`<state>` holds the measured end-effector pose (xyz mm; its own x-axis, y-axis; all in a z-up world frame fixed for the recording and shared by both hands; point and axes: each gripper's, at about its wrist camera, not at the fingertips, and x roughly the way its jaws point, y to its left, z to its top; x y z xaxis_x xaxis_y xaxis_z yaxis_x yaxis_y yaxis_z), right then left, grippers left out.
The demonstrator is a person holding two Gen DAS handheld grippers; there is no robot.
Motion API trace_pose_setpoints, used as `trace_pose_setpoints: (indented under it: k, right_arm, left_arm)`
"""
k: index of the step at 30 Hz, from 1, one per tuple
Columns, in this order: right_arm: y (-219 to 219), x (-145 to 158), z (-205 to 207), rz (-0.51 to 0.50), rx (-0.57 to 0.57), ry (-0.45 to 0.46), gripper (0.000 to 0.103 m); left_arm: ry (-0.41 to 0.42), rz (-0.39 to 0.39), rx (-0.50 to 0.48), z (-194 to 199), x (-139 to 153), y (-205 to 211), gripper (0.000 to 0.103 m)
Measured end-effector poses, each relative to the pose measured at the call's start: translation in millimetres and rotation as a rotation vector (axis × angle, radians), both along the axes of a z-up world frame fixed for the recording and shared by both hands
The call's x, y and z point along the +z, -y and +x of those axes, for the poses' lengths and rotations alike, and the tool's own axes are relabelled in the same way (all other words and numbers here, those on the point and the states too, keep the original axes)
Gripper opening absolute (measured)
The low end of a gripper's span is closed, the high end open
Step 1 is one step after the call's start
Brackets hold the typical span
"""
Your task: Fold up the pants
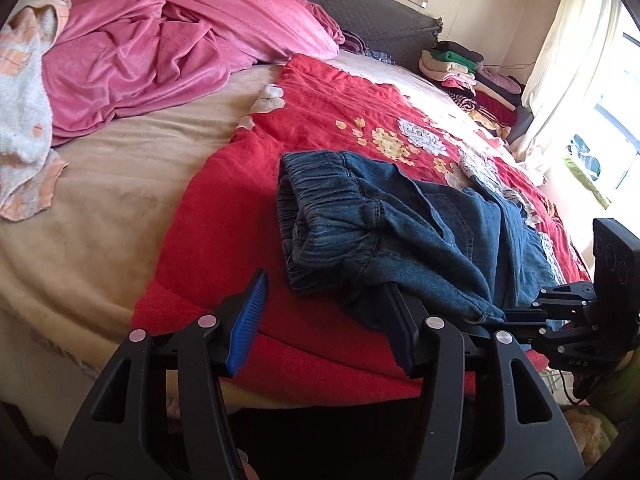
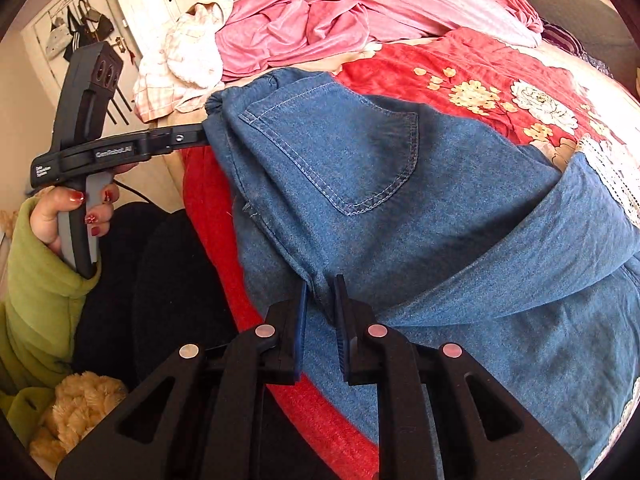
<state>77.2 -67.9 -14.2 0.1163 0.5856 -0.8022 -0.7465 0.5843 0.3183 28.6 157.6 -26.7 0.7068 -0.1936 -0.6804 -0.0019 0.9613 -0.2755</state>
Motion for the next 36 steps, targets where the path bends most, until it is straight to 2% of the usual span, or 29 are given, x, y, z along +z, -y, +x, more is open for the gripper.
trace_pose_setpoints:
  k: [7,9,12,16,22,26,29,32,36]
  right_arm:
    - [-1,-2,2,0.001,-0.013,-0.011,0.014]
    - [-1,-5,3,0.000,-0.018,-0.024,0.015]
    - [-1,-4,1,0.015,-0.009,-0.036,0.026]
    - [3,9,-3,0.048,0.015,-0.034,0.038]
    - [17,40,1,0.136,-0.036,0.031,0.039]
    - [14,32,16,0.112,-0.080,0.023,0.039]
    - [9,12,24,0.061,-0.102,-0.051,0.039]
    - [8,-9,24,0.039,-0.107,-0.138,0.040]
    - [10,-15,23,0.037,-0.103,-0.153,0.040]
  left_arm:
    - [0.016,0.008,0.041,-10,7,-4,0.052]
    - [-0.001,0.005,0.067,-6,2,-9,0.053]
    - [-0.019,-0.007,0.097,-6,-2,-15,0.053]
    - [0.044,0.009,0.115,-17,18,-14,0.053]
    - [0.113,0.049,0.039,-13,49,16,0.053]
    - [0.121,0.083,-0.058,13,60,50,0.053]
    - [0.084,0.117,-0.108,33,51,72,0.053]
    - [0.014,0.162,-0.129,46,28,84,0.053]
    - [-0.058,0.191,-0.138,52,-5,86,0.053]
